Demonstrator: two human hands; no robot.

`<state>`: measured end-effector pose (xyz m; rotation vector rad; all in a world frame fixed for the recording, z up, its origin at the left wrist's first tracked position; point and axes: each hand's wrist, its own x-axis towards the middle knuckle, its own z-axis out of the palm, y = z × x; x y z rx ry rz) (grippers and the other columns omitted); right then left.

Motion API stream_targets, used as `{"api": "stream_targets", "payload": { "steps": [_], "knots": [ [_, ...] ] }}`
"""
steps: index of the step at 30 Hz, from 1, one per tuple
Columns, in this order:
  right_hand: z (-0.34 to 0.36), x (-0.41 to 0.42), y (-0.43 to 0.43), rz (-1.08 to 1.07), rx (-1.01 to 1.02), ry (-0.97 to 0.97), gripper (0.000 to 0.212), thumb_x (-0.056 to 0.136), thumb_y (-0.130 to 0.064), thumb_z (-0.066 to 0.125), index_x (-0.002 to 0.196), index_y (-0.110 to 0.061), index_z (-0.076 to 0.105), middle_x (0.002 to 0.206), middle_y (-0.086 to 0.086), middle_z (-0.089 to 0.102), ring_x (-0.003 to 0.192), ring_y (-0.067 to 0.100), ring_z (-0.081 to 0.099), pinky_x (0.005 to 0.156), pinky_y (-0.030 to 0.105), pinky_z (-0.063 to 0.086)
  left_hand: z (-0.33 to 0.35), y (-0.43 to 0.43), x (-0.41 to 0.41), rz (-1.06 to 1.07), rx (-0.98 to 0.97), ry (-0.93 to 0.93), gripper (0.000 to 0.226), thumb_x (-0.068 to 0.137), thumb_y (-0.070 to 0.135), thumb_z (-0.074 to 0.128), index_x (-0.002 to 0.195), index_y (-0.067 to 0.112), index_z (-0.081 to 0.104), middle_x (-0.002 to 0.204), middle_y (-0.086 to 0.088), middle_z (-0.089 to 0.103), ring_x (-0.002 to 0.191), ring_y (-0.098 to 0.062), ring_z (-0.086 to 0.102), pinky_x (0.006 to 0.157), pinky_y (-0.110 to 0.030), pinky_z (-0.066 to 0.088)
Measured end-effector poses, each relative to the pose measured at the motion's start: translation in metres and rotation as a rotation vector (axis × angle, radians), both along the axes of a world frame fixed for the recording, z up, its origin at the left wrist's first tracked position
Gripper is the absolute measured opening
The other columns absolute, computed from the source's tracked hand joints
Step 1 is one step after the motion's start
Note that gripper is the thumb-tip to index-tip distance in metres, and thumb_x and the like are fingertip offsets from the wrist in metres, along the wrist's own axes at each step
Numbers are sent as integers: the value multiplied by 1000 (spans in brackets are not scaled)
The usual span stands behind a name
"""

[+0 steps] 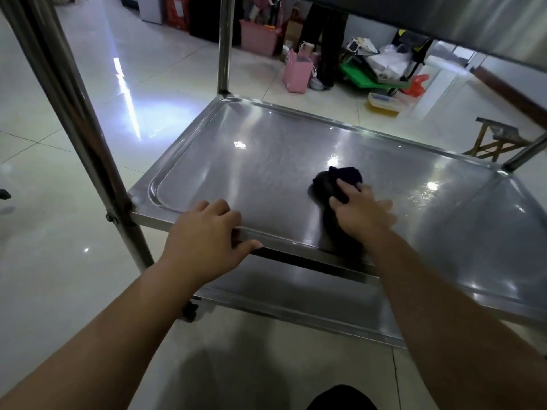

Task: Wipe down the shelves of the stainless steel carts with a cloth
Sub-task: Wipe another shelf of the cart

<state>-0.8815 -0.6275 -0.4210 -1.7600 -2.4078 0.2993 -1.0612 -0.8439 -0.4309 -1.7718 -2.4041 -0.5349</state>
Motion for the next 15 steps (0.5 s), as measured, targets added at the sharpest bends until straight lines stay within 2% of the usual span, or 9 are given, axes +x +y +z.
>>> {"api": "stream_targets", "payload": {
  "steps": [3, 5, 6, 8, 11, 12, 13, 15],
  "knots": [
    [-13, -3, -33, 437, 99, 24, 53, 83, -65, 33, 135, -59, 24, 150, -14, 27, 120, 30, 33, 94, 46, 27, 2, 16, 23, -105, -38, -59, 50, 78, 67, 44, 98, 26, 65, 103, 9, 56, 89, -11, 53, 70, -33, 54],
    [-13, 9, -34, 652, 74, 64, 53, 81, -66, 33, 132, -63, 23, 147, -17, 30, 116, 23, 34, 92, 42, 28, 2, 21, 30, -115, -56, -53, 45, 80, 65, 45, 93, 27, 66, 94, 11, 55, 80, -9, 52, 67, -33, 53],
    [-9, 16, -23, 674, 49, 85, 50, 82, -64, 37, 131, -65, 25, 147, -19, 30, 116, 21, 34, 93, 40, 29, 3, 21, 31, -106, -75, -46, 46, 80, 67, 43, 88, 28, 65, 88, 12, 52, 75, -9, 49, 65, -32, 53],
    [-5, 32, 12, 501, 37, 89, 46, 88, -55, 47, 132, -61, 33, 147, -17, 31, 122, 26, 37, 100, 43, 30, 4, 23, 29, -89, -115, -33, 50, 76, 73, 39, 78, 28, 62, 81, 12, 48, 68, -9, 46, 63, -33, 53],
    [4, 51, 53, -106, -19, 68, 47, 91, -51, 44, 137, -53, 32, 150, -8, 28, 124, 37, 32, 103, 49, 24, 10, 28, 33, -89, -156, -11, 53, 71, 78, 40, 69, 27, 52, 75, 10, 44, 63, -9, 43, 60, -32, 51],
    [4, 49, 56, -230, -27, 34, 49, 91, -51, 40, 139, -52, 28, 150, -6, 25, 124, 39, 29, 101, 50, 24, 11, 30, 34, -88, -163, -2, 53, 70, 79, 40, 68, 27, 49, 74, 10, 42, 63, -9, 42, 60, -31, 51],
    [4, 42, 51, -263, -20, -11, 50, 92, -51, 37, 140, -51, 24, 150, -5, 24, 124, 39, 27, 99, 50, 24, 12, 32, 35, -87, -172, 7, 53, 69, 80, 38, 67, 27, 47, 72, 10, 40, 64, -9, 42, 60, -31, 51],
    [3, 24, 29, -110, 11, -21, 50, 91, -53, 37, 140, -52, 24, 151, -7, 23, 125, 37, 27, 99, 48, 25, 12, 33, 34, -83, -182, 21, 54, 67, 80, 34, 67, 28, 46, 70, 11, 37, 65, -8, 43, 59, -30, 51]
  ]
}}
